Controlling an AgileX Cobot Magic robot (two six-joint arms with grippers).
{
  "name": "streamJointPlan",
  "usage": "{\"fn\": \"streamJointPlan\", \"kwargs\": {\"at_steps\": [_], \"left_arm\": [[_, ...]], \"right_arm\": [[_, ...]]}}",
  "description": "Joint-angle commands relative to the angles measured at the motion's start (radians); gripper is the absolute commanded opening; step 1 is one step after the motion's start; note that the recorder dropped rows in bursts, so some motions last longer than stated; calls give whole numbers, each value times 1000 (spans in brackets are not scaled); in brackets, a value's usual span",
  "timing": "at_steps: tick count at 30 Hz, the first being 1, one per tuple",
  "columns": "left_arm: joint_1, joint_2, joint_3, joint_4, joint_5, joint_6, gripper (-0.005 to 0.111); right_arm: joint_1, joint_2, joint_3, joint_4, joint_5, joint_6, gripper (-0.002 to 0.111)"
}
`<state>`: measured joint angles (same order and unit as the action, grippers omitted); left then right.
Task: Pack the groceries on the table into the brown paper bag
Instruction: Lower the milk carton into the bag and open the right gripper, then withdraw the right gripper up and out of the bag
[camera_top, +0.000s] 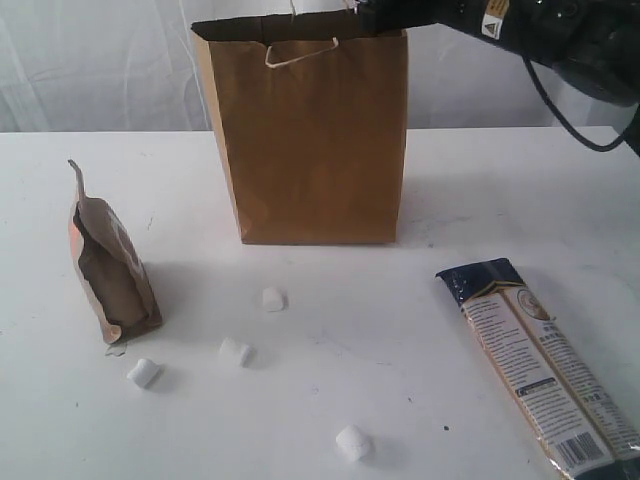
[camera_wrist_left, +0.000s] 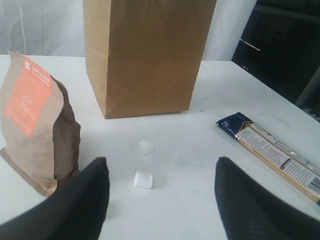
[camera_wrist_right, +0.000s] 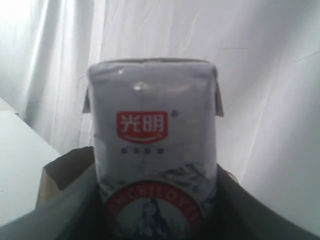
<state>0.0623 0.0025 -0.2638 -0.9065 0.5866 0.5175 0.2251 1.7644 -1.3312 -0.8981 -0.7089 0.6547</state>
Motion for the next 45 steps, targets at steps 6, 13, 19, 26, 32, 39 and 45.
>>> {"fn": "streamJointPlan", "kwargs": {"at_steps": [6, 13, 19, 26, 32, 39, 45], "left_arm": [[-5, -3, -6, -12, 9, 2, 64], [-5, -3, -6, -12, 13, 2, 64], [-5, -3, -6, -12, 13, 2, 64], [-5, -3, -6, -12, 13, 2, 64], [-5, -3, -6, -12, 13, 2, 64], [-5, -3, -6, -12, 13, 2, 64], [-5, -3, -6, -12, 13, 2, 64]], "right_arm": [[20, 76, -111, -3, 13, -3, 0], [36, 108, -164, -21, 50, -3, 0], [53, 112, -173, -47, 86, -3, 4], [53, 112, -173, -39, 118, -3, 47], [53, 112, -173, 9, 98, -3, 73], [53, 108, -173, 10, 75, -8, 73], [53, 74, -159, 8, 93, -27, 73]]}}
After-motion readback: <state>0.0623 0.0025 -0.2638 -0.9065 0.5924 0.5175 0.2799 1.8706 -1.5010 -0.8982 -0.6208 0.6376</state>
